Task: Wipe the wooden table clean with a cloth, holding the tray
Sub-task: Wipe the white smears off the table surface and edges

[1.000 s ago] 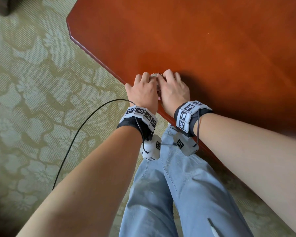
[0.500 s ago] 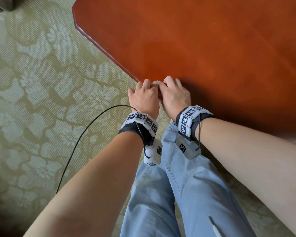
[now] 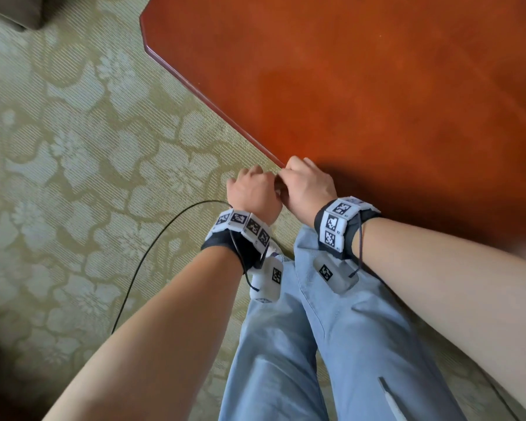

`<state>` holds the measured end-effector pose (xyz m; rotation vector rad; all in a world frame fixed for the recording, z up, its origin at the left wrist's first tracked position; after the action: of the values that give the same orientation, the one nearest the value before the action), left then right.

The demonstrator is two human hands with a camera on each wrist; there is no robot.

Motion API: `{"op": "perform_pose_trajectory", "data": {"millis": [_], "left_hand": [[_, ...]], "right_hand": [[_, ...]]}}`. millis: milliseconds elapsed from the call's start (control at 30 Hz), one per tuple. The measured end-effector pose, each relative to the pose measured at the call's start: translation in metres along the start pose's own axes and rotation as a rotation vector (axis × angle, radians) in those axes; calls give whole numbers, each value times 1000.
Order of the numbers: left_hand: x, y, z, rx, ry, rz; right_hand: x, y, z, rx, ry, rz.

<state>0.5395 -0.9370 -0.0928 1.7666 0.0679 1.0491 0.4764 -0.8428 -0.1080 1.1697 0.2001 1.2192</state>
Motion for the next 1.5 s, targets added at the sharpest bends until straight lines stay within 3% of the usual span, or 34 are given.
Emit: {"op": "perform_pose_trajectory", "data": {"millis": [167, 267, 433, 533, 700, 800, 1033, 1333, 1500], "left_hand": [[-43, 47, -24, 79, -84, -193], [-65, 47, -39, 66, -96, -209], [-64, 20, -36, 18, -48, -149], [-51, 15, -25, 6, -27, -97], [-33, 12, -5, -53, 11, 185], [-23, 17, 10, 103, 80, 283], [-1, 132, 18, 534, 295, 248], [41, 288, 6, 1238, 406, 279], [55, 357, 5, 1367, 392, 217]], "right_hand": [[-30, 47, -28, -27, -16, -276], [-43, 55, -50, -23, -72, -318], [-45, 33, -59, -176, -212, -130], [-34, 23, -44, -140, -150, -49], [-20, 14, -20, -95, -89, 188], [-19, 29, -5, -173, -89, 231], [-26, 136, 31, -325, -24, 190], [-19, 293, 86, -411, -12, 0], [-20, 359, 111, -475, 40, -28]]}}
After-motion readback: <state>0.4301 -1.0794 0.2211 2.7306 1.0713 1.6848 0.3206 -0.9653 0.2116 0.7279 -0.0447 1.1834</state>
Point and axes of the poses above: each hand's wrist, its own x-axis away from the middle knuckle, its own y-axis out of the back of the hand, z = x × y, the point moved 2 cm from there along -x, towards the middle knuckle, and after that the axes turned 9 degrees about y, right-handed, at the moved point
